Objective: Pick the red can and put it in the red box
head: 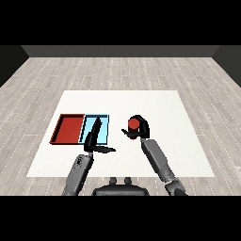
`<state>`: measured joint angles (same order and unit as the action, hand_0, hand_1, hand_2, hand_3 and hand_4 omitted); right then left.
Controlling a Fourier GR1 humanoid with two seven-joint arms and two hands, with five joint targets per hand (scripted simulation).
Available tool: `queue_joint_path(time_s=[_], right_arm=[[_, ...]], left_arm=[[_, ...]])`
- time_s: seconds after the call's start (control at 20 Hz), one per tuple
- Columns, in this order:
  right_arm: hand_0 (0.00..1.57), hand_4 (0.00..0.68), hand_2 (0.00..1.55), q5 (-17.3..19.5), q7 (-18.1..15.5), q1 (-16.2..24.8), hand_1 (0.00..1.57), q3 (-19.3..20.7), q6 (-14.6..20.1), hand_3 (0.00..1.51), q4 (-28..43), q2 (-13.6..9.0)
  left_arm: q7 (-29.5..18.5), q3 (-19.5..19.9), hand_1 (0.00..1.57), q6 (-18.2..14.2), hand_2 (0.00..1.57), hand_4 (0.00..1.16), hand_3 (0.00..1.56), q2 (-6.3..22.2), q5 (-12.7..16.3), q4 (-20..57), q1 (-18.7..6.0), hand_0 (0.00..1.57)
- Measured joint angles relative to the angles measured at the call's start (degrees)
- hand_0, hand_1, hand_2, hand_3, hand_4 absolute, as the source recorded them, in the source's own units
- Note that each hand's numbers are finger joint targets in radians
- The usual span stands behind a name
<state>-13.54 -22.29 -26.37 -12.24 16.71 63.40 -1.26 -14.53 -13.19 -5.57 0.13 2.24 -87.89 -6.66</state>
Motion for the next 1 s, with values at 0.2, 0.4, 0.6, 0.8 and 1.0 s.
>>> queue_joint_path(time_s=[0.2, 0.4, 0.6, 0.8, 1.0], right_arm=[[1.42, 0.662, 1.44, 1.19, 1.09, 1.36, 1.42, 0.27, -0.88, 1.42, 3.26, 0.44], [1.41, 0.635, 1.42, 1.83, 1.89, 2.51, 1.41, -0.71, -1.00, 1.40, 6.15, 0.74], [1.38, 0.626, 1.40, 2.36, 2.69, 4.08, 1.38, -4.23, 0.86, 1.40, 9.98, 1.05], [1.39, 0.615, 1.41, 1.08, 2.49, 2.55, 1.39, -6.24, 1.71, 1.40, 10.06, 1.18], [1.41, 0.613, 1.43, 0.77, 2.67, 2.90, 1.41, -7.70, 1.95, 1.41, 11.50, 1.22]], left_arm=[[1.71, -2.84, 0.00, -2.15, 0.00, 0.00, 0.00, -0.08, 0.54, -0.24, -1.47, 0.00], [3.54, -5.98, 0.00, -4.78, 0.00, 0.00, 0.00, -0.11, 1.76, -0.13, -3.43, 0.00], [2.32, -9.37, 0.00, -6.68, 0.00, 0.00, 0.00, -0.10, 2.01, 1.42, -3.80, 0.00], [3.15, -10.71, 0.00, -7.88, 0.00, 0.00, 0.00, -0.12, 2.93, 3.09, -6.18, 0.00], [4.39, -11.37, 0.00, -9.65, 0.00, 0.00, 0.00, -0.12, 3.79, 5.73, -9.94, 0.00]])
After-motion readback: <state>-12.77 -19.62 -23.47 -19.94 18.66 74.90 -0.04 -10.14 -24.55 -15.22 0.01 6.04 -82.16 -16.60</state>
